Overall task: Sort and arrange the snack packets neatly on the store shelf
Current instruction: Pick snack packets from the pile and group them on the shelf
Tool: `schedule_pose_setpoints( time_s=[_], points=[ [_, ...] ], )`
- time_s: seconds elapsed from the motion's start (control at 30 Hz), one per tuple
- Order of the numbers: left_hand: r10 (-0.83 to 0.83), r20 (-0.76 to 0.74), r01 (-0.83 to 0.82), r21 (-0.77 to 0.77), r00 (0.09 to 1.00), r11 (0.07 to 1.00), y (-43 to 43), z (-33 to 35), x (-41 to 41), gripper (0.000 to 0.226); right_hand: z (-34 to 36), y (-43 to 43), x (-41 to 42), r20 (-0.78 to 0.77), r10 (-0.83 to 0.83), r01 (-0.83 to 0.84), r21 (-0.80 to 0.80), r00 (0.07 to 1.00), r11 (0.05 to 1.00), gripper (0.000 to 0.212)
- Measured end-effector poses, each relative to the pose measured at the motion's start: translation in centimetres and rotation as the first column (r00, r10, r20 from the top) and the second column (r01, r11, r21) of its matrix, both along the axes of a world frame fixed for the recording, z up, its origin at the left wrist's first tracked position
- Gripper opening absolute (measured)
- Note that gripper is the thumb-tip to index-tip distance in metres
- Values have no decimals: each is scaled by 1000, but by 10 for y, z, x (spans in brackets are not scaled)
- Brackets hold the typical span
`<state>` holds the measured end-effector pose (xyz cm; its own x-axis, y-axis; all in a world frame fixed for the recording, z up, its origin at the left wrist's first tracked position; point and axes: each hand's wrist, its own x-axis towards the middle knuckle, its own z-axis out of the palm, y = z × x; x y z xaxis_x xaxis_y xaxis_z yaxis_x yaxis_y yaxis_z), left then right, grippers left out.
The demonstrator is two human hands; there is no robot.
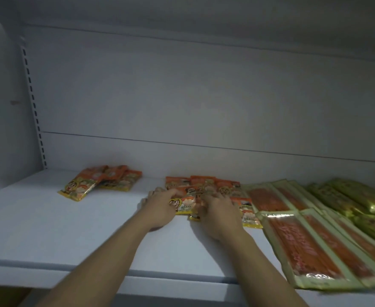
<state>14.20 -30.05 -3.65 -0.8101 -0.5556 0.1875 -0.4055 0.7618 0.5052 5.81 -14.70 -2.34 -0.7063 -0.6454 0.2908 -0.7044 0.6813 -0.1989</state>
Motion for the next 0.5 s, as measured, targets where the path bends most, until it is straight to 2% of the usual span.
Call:
schedule_pose_setpoints(
  time_s=[0.13, 0.23, 0.3, 0.5],
  points=[
    [47, -51, -53, -115, 998, 992, 0, -9, 2, 27, -12, 0, -2, 7, 50, -51, 110, 999, 993, 42],
    [-106, -10, 102, -204, 994, 974, 4, -16, 2, 52, -15, 2, -2, 21, 76, -78, 116, 997, 990, 43],
    [-177, 50, 184, -232, 983, 955, 7, -19, 2, 55, -16, 4, -3, 33, 77, -81, 122, 996, 989, 44],
    [-180, -4, 170, -307, 984, 936, 7, -16, 7, 36, -16, 2, -2, 35, 71, -75, 131, 997, 988, 45]
  ],
)
